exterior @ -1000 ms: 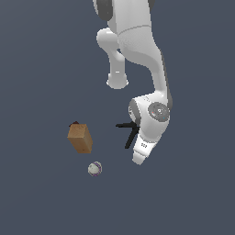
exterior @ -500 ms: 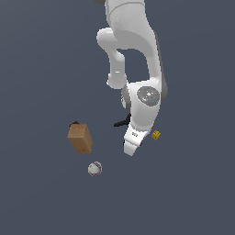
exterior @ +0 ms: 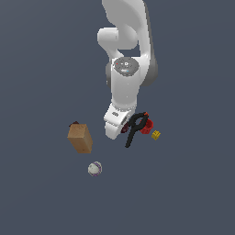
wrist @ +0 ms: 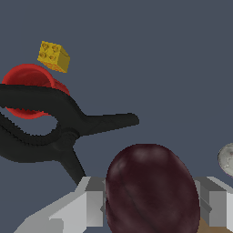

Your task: Pick up a designated object from a clutter of objects.

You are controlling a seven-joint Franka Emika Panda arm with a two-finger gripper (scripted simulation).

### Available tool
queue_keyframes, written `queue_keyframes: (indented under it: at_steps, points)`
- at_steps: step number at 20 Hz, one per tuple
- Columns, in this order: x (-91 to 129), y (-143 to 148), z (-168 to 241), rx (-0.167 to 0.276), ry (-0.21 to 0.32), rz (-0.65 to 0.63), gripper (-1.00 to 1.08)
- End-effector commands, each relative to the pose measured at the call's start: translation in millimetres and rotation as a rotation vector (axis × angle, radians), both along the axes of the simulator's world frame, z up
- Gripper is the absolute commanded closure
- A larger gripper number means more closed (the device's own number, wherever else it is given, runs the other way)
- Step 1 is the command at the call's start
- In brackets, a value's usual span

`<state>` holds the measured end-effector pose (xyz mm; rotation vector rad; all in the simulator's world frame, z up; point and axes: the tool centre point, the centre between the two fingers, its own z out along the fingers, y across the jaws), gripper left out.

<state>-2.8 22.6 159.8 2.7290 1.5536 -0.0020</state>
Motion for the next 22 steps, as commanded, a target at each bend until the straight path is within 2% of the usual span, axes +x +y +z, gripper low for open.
queue_keyframes:
  at_steps: [1,22]
  points:
    - [-9.3,-17.6,20.5,0.001,-0.001,0.0,1.08]
    - [-89.3,-182.0,209.0,0.006,-0.002,0.001,1.08]
